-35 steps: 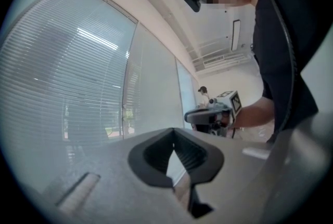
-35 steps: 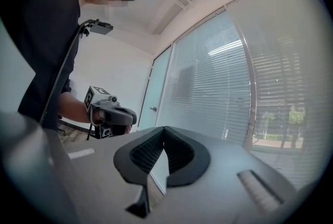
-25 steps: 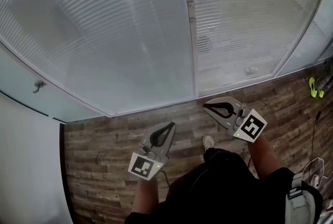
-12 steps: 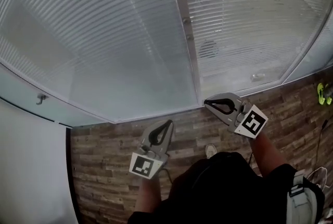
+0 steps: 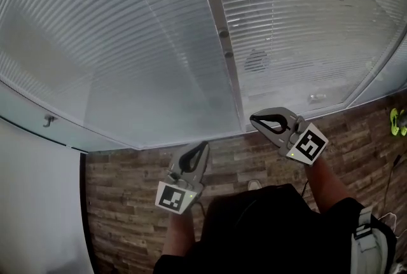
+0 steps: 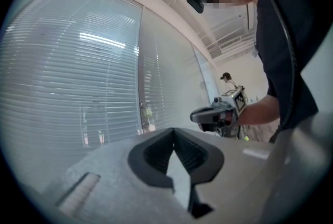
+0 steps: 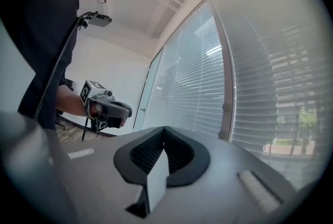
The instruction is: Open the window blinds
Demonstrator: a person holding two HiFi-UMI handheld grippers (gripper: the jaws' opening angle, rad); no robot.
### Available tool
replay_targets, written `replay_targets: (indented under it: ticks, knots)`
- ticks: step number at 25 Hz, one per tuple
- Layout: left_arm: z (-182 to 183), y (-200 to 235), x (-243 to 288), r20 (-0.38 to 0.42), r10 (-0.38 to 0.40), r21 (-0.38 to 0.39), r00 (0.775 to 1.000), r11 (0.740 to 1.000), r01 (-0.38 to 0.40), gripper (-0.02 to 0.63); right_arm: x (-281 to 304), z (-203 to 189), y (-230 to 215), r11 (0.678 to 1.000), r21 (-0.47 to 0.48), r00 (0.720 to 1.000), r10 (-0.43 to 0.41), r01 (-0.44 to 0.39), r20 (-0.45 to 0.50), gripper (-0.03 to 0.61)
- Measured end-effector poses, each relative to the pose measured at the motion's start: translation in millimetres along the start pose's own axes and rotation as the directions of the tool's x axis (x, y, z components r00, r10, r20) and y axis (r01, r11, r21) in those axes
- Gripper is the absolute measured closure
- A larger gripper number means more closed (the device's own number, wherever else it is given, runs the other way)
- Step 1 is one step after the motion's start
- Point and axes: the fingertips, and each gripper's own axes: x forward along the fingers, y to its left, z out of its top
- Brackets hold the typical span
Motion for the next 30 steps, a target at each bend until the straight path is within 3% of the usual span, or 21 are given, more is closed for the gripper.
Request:
replay_targets:
  ticks: [9, 17, 24, 30]
  knots:
    - [-3.5, 8.7, 12.8, 0.005, -0.035, -0.010, 0.999, 0.999, 0.035, 0.609, 2.2, -1.2, -17.8, 0.998, -0.020, 0.998, -0.054, 0.053, -0.025, 0.572]
    - [-8.6, 28.4, 31.9, 0.038, -0.156, -0.023, 0.987, 0.987, 0.157, 0.609, 18.1, -3.9, -41.5, 0.985, -0.073, 0.983, -0.163, 0.157, -0.081, 0.572]
    - [-10.3, 58.2, 38.8, 0.057, -0.258, -0.032, 0.964, 0.965, 0.260, 0.609, 48.4, 0.0, -65.4, 0.952, -0.176, 0.947, -0.278, 0.249, -0.163, 0.572]
    - [-15.7, 81.0, 45.0, 0.065, -0.325, -0.048, 0.944, 0.943, 0.328, 0.609, 61.2, 1.3, -94.4, 0.902, -0.266, 0.887, -0.401, 0.339, -0.230, 0.572]
